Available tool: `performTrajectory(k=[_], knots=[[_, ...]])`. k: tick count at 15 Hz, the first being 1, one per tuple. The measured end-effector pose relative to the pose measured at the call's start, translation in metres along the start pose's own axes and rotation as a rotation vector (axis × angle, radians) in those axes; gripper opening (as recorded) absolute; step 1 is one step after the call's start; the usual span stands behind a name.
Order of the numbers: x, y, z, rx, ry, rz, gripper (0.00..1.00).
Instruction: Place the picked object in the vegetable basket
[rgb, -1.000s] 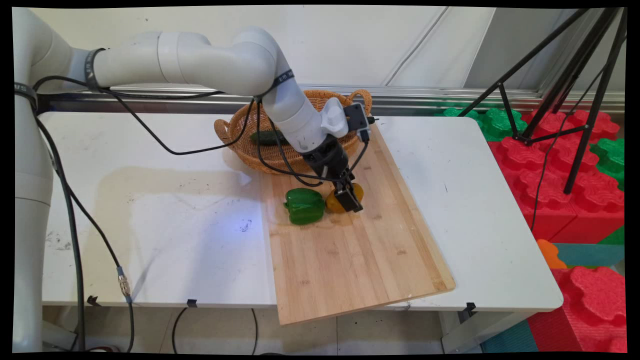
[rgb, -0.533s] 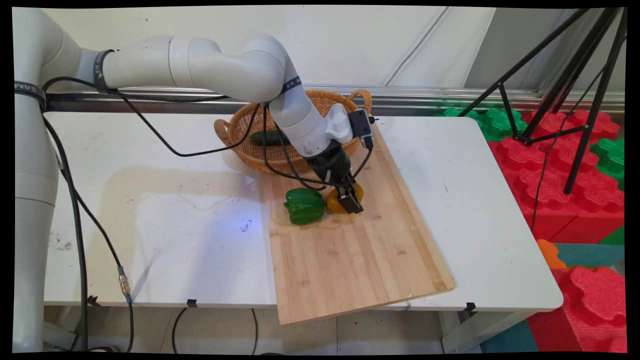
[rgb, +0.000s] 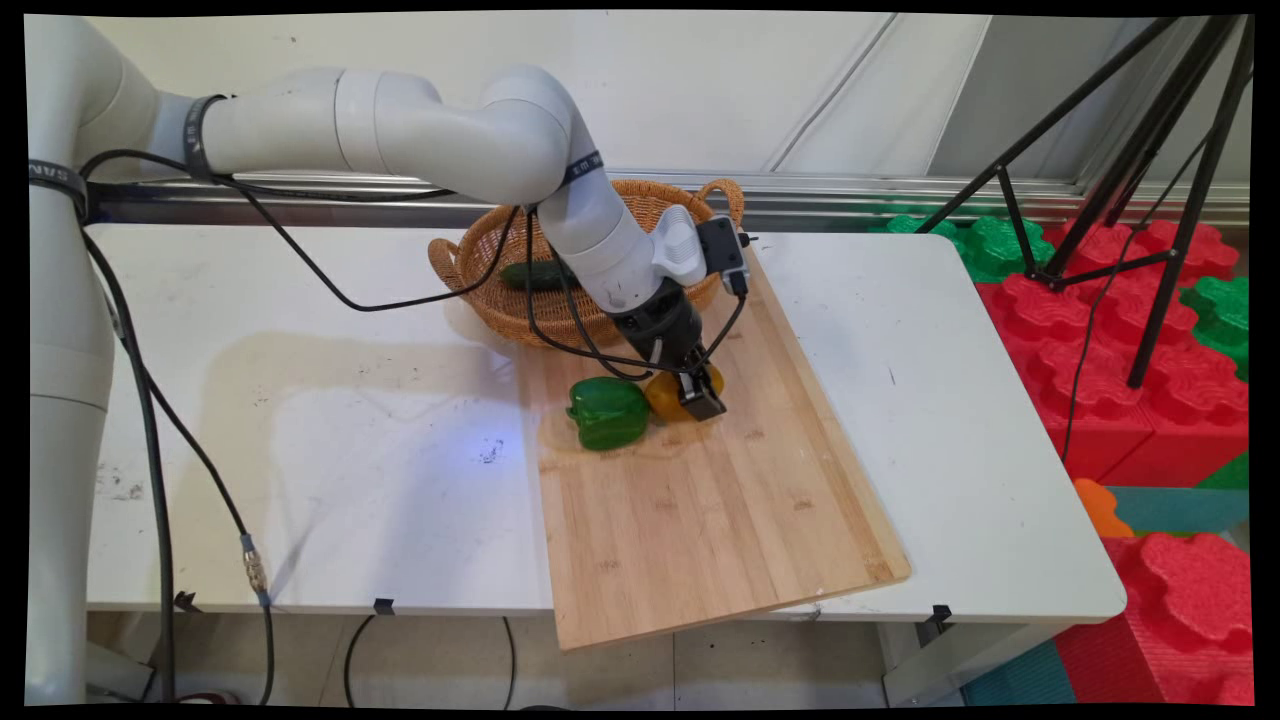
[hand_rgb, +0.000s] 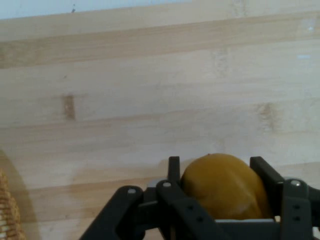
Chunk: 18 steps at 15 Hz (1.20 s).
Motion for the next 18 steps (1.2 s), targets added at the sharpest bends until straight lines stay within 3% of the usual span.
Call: performTrajectory(k=[10, 18], knots=[[0.012, -0.002, -0.053, 0.053, 0.100, -0.013, 0.00], [-0.013, -0.014, -0.121, 0.075, 0.151, -0.004, 0.00]])
